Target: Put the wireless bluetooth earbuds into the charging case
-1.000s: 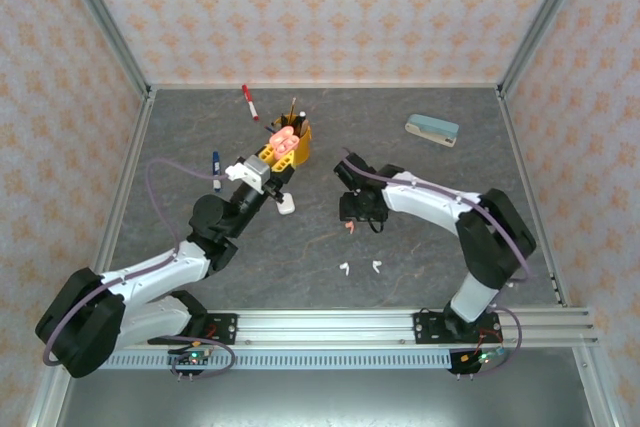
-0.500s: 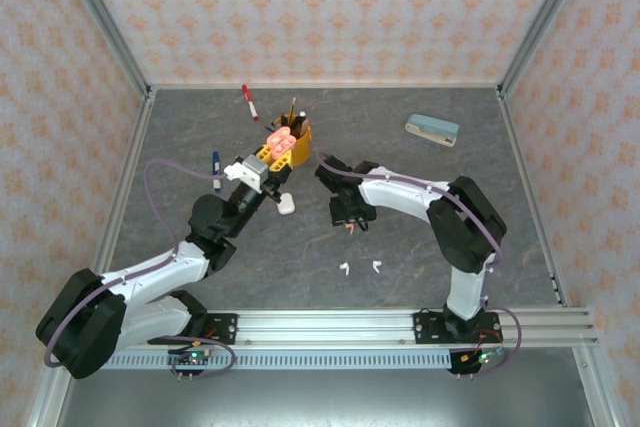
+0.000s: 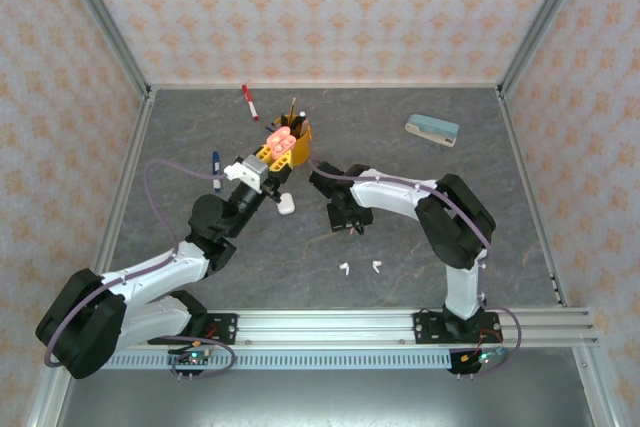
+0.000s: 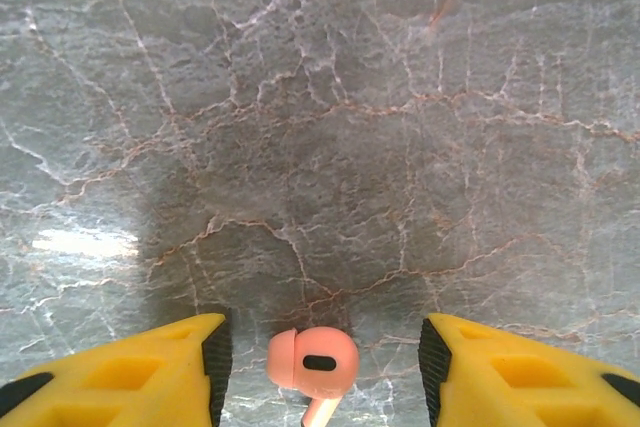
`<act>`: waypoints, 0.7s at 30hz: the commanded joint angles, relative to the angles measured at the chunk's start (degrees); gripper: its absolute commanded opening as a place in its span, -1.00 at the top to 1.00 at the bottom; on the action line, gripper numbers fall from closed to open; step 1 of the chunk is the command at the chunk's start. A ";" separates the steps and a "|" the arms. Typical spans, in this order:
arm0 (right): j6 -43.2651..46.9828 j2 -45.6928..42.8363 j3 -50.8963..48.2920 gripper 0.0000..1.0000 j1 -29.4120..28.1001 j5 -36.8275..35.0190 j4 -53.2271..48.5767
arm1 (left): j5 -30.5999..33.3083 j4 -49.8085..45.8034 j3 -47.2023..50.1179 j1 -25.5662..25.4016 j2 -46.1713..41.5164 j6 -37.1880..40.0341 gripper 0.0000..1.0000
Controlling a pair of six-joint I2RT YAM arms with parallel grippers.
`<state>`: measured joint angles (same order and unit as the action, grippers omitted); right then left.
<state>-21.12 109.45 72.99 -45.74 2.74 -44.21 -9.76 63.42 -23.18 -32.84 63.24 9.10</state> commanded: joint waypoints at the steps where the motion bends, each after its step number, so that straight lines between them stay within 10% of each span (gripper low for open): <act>1: 0.21 0.88 1.10 -0.05 -0.41 -1.95 -2.05 | 0.78 1.97 0.32 0.73 -0.06 0.30 1.00; 21: -0.58 0.97 -0.63 0.16 -0.41 -1.29 -0.56 | 0.57 2.06 -0.01 0.69 0.35 0.01 1.00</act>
<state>-21.15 109.47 72.97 -45.74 2.74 -44.14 -9.78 63.44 -23.18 -32.84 63.26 9.08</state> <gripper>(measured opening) 0.423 0.225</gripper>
